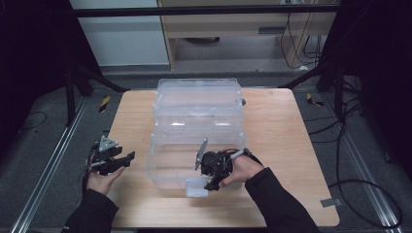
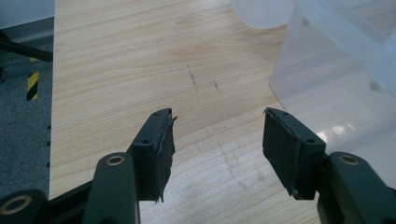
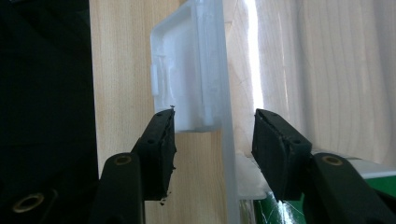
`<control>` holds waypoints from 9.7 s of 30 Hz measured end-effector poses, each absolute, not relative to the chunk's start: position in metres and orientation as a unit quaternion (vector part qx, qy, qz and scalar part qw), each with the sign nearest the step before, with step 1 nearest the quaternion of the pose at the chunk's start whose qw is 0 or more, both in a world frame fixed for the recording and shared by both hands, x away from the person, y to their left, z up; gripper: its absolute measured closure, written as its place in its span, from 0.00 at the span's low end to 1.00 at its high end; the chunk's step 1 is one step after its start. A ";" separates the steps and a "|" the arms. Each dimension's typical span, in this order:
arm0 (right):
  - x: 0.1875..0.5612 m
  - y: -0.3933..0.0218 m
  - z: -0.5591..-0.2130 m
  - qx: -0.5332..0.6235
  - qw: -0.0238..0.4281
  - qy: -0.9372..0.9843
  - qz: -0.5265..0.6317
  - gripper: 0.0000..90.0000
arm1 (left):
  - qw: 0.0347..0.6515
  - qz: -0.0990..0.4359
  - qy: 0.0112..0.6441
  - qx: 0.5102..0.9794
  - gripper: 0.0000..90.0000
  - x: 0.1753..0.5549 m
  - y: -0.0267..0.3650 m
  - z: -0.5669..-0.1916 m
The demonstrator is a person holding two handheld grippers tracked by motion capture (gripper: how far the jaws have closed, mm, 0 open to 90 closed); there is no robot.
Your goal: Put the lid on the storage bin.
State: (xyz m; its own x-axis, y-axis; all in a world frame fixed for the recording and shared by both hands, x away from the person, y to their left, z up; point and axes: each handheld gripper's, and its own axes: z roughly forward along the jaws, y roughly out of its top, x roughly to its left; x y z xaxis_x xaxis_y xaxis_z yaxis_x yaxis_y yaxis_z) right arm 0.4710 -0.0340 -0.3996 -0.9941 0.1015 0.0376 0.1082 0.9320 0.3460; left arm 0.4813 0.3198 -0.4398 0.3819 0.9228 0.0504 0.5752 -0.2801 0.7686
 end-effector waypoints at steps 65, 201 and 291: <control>0.474 -0.028 -0.409 -0.059 0.039 -0.987 -0.145 0.67 | 0.381 0.243 0.220 0.864 0.40 0.510 0.257 -0.312; 0.466 -0.032 -0.411 -0.051 0.014 -0.985 -0.162 0.68 | 0.081 0.300 -0.066 0.948 0.94 0.525 0.122 -0.291; 0.443 -0.102 -0.386 -0.153 -0.055 -0.913 -0.375 0.88 | 0.160 0.204 0.004 0.966 0.93 0.460 0.138 -0.312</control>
